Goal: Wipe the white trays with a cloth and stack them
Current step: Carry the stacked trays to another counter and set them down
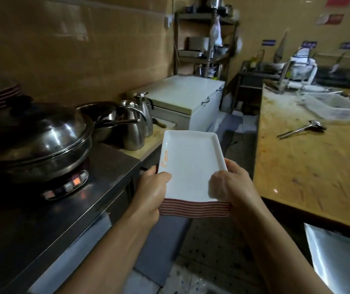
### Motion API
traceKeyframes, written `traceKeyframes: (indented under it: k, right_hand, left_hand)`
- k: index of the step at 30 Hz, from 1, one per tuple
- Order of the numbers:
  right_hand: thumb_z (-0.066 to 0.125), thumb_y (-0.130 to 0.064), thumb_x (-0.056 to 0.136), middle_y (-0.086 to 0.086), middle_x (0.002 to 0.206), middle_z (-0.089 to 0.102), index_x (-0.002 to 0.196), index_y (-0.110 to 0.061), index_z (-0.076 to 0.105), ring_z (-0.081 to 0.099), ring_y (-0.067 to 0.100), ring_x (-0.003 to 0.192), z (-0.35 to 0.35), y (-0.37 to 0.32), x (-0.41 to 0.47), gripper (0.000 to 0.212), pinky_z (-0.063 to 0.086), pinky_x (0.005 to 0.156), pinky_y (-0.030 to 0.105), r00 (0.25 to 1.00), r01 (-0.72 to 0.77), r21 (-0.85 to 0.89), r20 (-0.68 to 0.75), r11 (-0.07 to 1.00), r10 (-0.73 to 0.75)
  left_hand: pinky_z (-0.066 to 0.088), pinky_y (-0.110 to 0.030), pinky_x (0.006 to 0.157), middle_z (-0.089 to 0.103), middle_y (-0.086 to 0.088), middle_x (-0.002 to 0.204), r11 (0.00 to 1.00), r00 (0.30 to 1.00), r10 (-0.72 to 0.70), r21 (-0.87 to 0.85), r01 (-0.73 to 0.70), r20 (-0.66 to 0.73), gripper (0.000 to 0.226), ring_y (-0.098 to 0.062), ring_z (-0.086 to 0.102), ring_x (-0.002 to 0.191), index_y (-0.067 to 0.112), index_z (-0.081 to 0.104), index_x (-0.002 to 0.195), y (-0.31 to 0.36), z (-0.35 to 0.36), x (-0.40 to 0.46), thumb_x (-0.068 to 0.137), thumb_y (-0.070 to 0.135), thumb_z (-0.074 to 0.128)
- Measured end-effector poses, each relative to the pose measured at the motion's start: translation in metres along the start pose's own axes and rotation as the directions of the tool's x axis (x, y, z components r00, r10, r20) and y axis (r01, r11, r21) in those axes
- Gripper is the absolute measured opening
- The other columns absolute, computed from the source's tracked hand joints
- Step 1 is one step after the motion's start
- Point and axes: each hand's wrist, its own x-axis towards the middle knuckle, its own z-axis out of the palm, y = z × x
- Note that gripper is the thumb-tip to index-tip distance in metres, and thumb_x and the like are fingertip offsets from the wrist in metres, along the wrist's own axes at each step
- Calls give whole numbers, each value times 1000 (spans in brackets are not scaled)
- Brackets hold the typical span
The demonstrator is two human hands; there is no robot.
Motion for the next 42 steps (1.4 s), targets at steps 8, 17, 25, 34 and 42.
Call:
traceKeyframes:
  k: [8, 17, 25, 34, 42]
  right_hand:
    - [51, -1, 89, 2, 111, 57, 136, -27, 42, 64, 27, 92, -27, -42, 165, 54, 58, 59, 33, 995, 79, 2, -53, 997, -79]
    - [50, 5, 81, 4, 102, 61, 129, -25, 48, 65, 31, 88, -42, -97, 336, 57, 55, 55, 33, 985, 88, 66, -152, 994, -77]
    - [51, 3, 84, 7, 106, 58, 131, -26, 46, 64, 31, 92, -38, -143, 497, 55, 52, 53, 29, 954, 105, 100, -291, 989, -72]
    - [49, 2, 85, 5, 102, 59, 128, -25, 47, 64, 33, 92, -51, -198, 658, 51, 50, 48, 25, 905, 115, 101, -420, 988, -62]
    - [47, 1, 86, 10, 115, 60, 132, -22, 46, 62, 36, 100, -102, -228, 825, 51, 51, 60, 33, 902, 155, 76, -416, 985, -110]
  left_hand:
    - [52, -22, 52, 72, -2, 80, 1000, 996, 4, -13, -3, 84, 33, -17, 69, 71, 20, 65, 88, 22, 88, 159, 88, -5, 44]
    - [51, -21, 49, 71, -2, 78, 1000, 983, -23, -5, 24, 180, 28, -18, 68, 70, 18, 65, 91, 61, 174, 329, 90, -2, 45]
    - [50, -22, 54, 71, -7, 89, 999, 946, -36, 34, 26, 321, 31, -22, 67, 78, 7, 63, 113, 87, 244, 514, 90, -2, 45]
    - [49, -17, 46, 70, 2, 64, 995, 907, -62, 91, 26, 416, 28, -11, 67, 57, 15, 66, 88, 132, 326, 665, 90, -3, 45]
    - [45, -16, 40, 66, -1, 71, 998, 921, -44, 66, 19, 387, 23, -11, 63, 54, 12, 62, 98, 139, 431, 791, 91, -2, 45]
